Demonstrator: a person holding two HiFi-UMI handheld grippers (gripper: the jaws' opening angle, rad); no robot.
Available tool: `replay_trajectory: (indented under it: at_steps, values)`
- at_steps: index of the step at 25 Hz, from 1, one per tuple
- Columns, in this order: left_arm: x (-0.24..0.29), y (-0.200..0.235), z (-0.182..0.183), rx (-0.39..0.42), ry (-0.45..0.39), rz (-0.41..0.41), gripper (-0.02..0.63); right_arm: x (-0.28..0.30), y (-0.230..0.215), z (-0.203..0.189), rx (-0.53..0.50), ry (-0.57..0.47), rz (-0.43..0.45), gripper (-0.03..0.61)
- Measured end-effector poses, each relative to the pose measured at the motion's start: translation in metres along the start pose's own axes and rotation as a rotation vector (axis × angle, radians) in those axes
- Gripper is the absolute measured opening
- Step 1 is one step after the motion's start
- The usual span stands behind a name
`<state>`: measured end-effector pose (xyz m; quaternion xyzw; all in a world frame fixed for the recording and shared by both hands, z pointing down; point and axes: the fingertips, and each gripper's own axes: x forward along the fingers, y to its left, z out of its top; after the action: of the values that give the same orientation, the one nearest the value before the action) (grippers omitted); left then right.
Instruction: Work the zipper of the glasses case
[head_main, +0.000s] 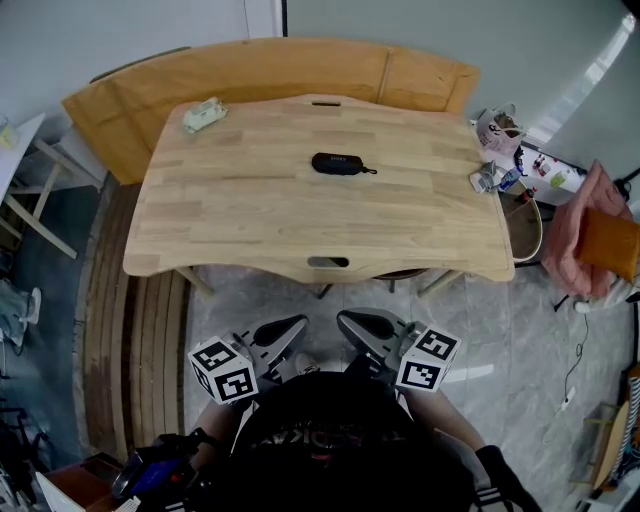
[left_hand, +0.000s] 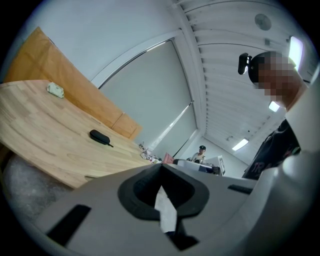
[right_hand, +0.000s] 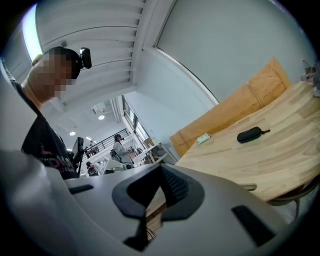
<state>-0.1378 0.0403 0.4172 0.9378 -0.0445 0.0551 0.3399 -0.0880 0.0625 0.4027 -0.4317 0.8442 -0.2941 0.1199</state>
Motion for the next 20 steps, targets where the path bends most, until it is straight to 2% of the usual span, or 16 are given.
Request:
replay_trajectory:
  at_steps: [8,20]
  values:
    - [0.003,0.010,0.010,-0.010,-0.040,0.033,0.011,0.000,-0.019,0.013,-0.021,0.007,-0.014,0.014]
    - [0.049,0.030,0.036,-0.043,-0.093,0.123,0.011,-0.001,-0.093,0.063,-0.072,0.074,-0.008,0.015]
